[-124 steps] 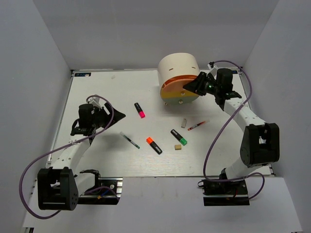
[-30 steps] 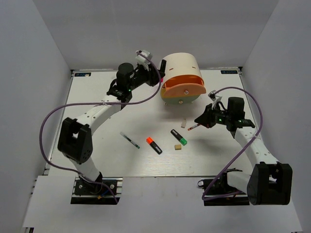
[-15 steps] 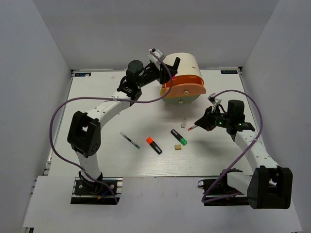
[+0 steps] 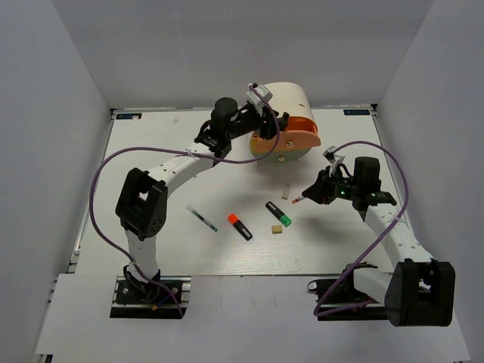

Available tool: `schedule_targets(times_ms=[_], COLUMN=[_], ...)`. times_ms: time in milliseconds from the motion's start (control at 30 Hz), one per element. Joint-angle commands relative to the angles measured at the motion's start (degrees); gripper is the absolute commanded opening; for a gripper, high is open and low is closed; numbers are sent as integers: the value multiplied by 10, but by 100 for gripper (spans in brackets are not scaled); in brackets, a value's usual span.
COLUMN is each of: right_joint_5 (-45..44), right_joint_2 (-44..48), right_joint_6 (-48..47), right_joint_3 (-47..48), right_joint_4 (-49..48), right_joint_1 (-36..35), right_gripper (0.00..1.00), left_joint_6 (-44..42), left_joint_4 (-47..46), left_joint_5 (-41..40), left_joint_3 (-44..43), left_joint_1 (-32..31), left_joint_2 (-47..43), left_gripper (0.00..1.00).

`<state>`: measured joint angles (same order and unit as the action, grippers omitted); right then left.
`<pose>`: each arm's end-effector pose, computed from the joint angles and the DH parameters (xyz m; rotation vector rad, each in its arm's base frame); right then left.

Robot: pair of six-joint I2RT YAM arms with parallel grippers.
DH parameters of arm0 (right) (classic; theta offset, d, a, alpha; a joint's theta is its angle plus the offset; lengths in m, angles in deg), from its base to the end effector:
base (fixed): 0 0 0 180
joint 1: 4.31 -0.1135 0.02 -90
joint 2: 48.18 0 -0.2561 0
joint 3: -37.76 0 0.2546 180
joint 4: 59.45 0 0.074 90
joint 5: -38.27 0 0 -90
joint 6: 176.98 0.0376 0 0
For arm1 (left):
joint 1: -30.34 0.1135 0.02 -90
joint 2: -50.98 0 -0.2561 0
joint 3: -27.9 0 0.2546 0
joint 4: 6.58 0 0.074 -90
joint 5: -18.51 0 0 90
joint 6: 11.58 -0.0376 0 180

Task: Sort the stationery into containers
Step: Place the pen in the drawer, then pick up the pen from the center of the board.

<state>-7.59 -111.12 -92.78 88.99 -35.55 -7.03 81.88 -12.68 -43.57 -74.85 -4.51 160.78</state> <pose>0.2334 0.0373 0.2311 -0.5794 2.0169 0.8043 0.3729 -0.2811 0.3214 0.8160 1.4462 -0.8993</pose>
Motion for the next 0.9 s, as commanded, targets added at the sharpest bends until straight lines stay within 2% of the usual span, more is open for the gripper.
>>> schedule_targets(times_ms=[0, 67, 233, 333, 367, 433, 467, 500, 533, 600, 633, 667, 700, 767, 867], right_joint_5=[12, 15, 24, 43, 47, 60, 60, 59, 53, 39, 25, -1, -14, -74, -158], right_joint_2=[14, 13, 8, 11, 8, 6, 2, -1, -12, -25, -29, -33, -39, -60, -105], right_joint_6=[-16, -22, -53, -88, -129, -162, -208, -225, -268, -288, -300, -295, -289, -252, -200], right_joint_3=[1, 2, 7, 12, 13, 16, 21, 23, 26, 31, 31, 28, 27, 35, 57], right_joint_4=[-11, -9, -2, 9, 21, 35, 53, 62, 82, 113, 114, 109, 96, 82, 60], right_joint_1=[2, 1, 0, -4, -7, -21, -26, -33, -57, -85, -105, -117, -148, -170, -211], right_gripper=[27, 36, 44, 54, 56, 57, 57, 57, 55, 53, 51, 51, 51, 51, 61], left_joint_6=[-7, -2, 14, 33, 60, 105, 153, 167, 173, 202, 223, 270, 285, 354, 432], left_joint_4=[2, -14, -31, -44, -37, 16, 35, 86, 114, 190, 219, 251, 273, 321, 362], left_joint_5=[-19, -25, -58, -95, -111, -156, -156, -187, -209, -252, -275, -316, -321, -343, -343], left_joint_3=[-25, -25, -36, -29, -22, -10, 16, 32, 69, 116, 162, 185, 211, 285, 369], left_joint_1=[-4, -9, -9, -9, -9, 3, 3, 8, 8, 8, 8, 8, 8, 8, 8], left_joint_2=[-19, -26, -45, -79, -92, -136, -156, -177, -200, -270, -292, -336, -359, -401, -464], left_gripper=[63, 69, 74, 74, 73, 65, 64, 64, 60, 60, 56, 56, 56, 68, 72])
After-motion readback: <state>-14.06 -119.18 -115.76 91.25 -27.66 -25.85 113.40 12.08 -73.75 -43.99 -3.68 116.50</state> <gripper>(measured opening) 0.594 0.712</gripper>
